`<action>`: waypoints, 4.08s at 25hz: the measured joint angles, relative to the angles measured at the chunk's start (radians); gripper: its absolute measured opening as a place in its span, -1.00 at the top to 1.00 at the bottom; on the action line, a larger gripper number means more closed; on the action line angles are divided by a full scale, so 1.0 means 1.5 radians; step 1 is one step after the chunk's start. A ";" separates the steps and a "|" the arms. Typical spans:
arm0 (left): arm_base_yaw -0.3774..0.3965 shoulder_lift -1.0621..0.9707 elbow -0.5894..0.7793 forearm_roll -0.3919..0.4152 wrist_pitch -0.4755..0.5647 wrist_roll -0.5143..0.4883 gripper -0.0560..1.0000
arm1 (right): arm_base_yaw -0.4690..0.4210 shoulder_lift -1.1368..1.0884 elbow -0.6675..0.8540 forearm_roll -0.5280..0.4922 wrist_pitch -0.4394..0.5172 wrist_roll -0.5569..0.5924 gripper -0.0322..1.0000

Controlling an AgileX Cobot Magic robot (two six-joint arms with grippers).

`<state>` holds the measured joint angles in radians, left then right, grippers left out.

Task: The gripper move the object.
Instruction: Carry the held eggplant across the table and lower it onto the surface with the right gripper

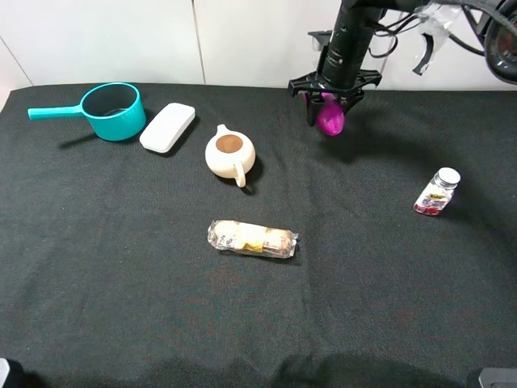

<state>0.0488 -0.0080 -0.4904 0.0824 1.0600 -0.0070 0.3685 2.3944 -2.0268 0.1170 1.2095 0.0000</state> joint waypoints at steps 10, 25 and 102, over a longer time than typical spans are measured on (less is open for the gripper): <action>0.000 0.000 0.000 0.000 0.000 0.000 -0.98 | 0.000 -0.060 0.000 0.007 0.007 -0.015 0.19; 0.000 0.000 0.000 0.000 0.000 0.000 -0.98 | 0.040 -0.166 0.002 -0.009 0.010 -0.016 0.19; 0.000 0.000 0.000 0.003 0.000 0.000 -0.98 | 0.440 -0.108 0.093 -0.070 -0.048 -0.048 0.19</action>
<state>0.0488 -0.0080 -0.4904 0.0865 1.0600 -0.0070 1.0284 2.2318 -1.8875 0.0115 1.1370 -0.0719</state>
